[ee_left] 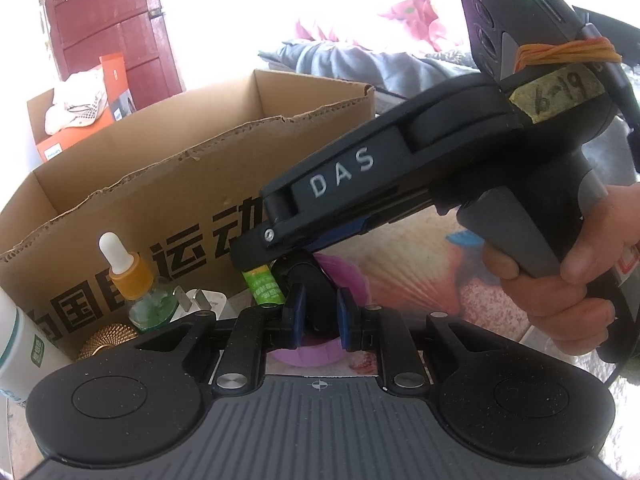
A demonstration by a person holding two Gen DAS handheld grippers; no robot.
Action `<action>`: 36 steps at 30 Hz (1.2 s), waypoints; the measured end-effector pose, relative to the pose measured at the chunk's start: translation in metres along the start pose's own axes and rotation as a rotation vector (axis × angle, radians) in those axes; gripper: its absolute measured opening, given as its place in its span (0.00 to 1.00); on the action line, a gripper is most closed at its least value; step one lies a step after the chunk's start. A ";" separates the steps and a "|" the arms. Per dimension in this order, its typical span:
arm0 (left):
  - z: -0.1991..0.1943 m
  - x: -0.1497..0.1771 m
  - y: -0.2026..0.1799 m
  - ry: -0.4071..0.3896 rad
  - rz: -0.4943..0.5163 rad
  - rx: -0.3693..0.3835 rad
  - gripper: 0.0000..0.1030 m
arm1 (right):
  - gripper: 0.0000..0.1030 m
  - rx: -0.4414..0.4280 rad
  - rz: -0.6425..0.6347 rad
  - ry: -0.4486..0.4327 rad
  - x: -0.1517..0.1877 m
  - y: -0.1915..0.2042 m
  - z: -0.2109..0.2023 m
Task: Organize rigid objects
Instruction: 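Lift the black cylinder out of the pink cup with the right tool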
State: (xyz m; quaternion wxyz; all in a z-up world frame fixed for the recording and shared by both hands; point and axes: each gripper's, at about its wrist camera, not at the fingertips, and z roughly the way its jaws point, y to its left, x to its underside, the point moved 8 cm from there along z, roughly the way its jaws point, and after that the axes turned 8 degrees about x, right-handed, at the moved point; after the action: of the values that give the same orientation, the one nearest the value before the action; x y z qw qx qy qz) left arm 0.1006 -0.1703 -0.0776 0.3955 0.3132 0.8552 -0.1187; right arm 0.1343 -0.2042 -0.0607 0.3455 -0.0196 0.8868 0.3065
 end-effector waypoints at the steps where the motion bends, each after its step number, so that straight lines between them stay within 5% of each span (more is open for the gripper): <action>1: 0.000 0.001 0.000 -0.002 0.002 0.000 0.18 | 0.49 0.005 -0.012 0.000 0.000 0.001 0.000; 19: -0.006 0.006 -0.002 0.017 0.008 0.043 0.23 | 0.48 -0.041 -0.030 0.006 0.005 0.003 -0.016; 30: -0.004 0.006 0.000 0.015 -0.040 0.032 0.31 | 0.39 -0.134 0.004 0.025 0.017 0.010 -0.034; 36: -0.003 0.009 0.001 0.014 -0.064 0.030 0.30 | 0.34 -0.102 0.054 0.048 0.026 0.006 -0.027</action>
State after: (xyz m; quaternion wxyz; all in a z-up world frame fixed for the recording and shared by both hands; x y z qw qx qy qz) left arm 0.0948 -0.1641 -0.0820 0.3808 0.2924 0.8656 -0.1420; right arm 0.0963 -0.2094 -0.0582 0.3142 -0.0204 0.8781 0.3602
